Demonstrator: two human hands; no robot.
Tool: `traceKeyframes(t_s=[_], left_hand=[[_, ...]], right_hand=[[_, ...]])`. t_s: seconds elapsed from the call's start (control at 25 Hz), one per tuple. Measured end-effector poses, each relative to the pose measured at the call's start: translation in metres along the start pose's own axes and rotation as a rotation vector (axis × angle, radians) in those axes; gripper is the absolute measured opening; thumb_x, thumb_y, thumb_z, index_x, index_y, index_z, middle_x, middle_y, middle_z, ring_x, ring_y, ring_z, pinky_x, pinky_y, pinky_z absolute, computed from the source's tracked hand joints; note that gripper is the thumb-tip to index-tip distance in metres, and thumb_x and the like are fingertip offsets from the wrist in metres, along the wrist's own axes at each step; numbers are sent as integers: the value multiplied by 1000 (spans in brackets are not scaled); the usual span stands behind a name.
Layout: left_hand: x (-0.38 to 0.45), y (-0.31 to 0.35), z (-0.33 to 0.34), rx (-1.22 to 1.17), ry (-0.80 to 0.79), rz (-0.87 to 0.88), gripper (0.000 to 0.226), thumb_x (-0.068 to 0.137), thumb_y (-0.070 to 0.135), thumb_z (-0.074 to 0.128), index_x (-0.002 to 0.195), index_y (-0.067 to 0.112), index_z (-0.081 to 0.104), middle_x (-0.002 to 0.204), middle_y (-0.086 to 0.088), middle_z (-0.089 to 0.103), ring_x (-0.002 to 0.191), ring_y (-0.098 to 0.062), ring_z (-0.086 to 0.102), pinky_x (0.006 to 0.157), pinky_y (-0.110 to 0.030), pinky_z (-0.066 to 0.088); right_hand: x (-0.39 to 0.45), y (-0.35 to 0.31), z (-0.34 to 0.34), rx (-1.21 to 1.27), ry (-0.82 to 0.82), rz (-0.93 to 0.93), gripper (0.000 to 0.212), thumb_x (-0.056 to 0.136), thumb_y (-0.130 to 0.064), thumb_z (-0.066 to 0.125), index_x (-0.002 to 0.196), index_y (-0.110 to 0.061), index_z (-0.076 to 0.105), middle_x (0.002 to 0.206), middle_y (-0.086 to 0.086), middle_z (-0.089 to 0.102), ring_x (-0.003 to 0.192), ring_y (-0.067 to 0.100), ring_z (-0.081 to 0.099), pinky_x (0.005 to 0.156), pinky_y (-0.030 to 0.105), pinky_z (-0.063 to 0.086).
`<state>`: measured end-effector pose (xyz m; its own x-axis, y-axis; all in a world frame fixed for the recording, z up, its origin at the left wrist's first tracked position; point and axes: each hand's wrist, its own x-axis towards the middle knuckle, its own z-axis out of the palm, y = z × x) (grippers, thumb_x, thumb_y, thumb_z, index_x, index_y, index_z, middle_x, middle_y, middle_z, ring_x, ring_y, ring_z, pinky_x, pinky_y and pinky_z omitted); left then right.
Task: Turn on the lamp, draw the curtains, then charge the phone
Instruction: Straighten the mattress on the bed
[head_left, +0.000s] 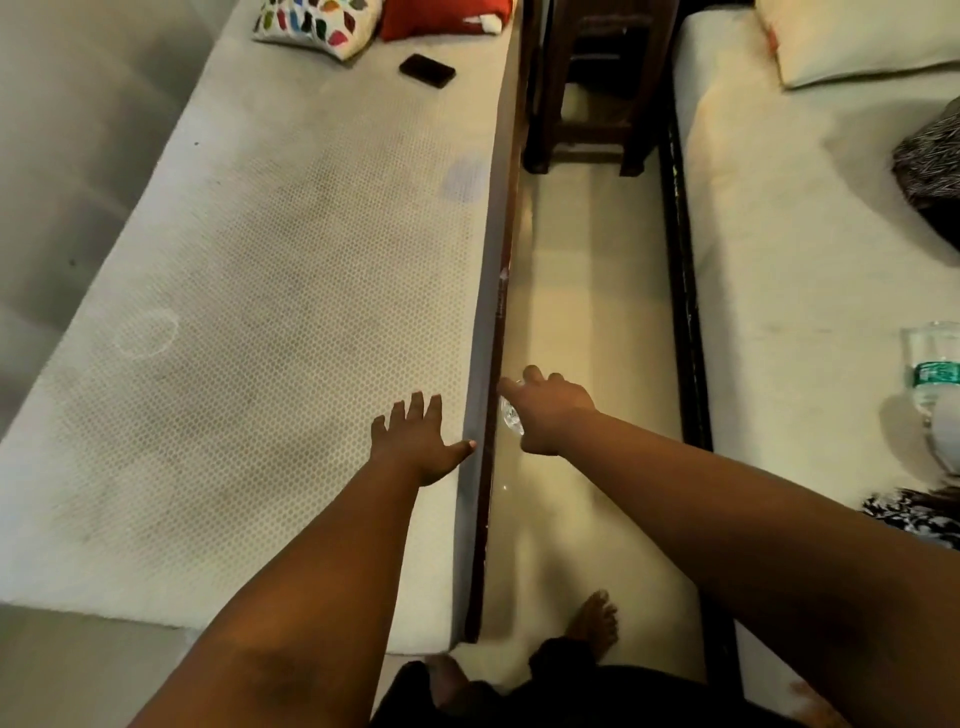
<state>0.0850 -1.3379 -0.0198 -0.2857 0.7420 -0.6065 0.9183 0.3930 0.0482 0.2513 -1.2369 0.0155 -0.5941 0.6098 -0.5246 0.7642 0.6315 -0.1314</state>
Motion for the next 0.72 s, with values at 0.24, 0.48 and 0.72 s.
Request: traceKeyframes(t_s=[0.24, 0.48, 0.72], left_hand=[[26, 44, -20, -14, 2, 4, 96, 83, 78, 30, 153, 21, -2, 161, -9, -7, 147, -32, -2, 114, -55, 4], [86, 55, -58, 36, -56, 10, 94, 85, 75, 31, 153, 20, -4, 160, -10, -11, 147, -32, -5, 115, -54, 2], [197, 79, -157, 110, 6, 98, 96, 84, 76, 32, 152, 21, -7, 160, -9, -11, 147, -32, -5, 115, -53, 1]], right_hand=[[14, 60, -25, 3, 23, 13, 67, 71, -22, 69, 130, -28, 37, 124, 9, 44, 103, 33, 54, 70, 37, 46], [75, 102, -61, -8, 17, -30, 74, 71, -26, 70, 134, -30, 33, 128, 8, 44, 104, 33, 55, 70, 36, 48], [148, 150, -109, 17, 9, 28, 72, 70, -25, 70, 132, -29, 34, 127, 8, 44, 104, 32, 55, 69, 35, 45]])
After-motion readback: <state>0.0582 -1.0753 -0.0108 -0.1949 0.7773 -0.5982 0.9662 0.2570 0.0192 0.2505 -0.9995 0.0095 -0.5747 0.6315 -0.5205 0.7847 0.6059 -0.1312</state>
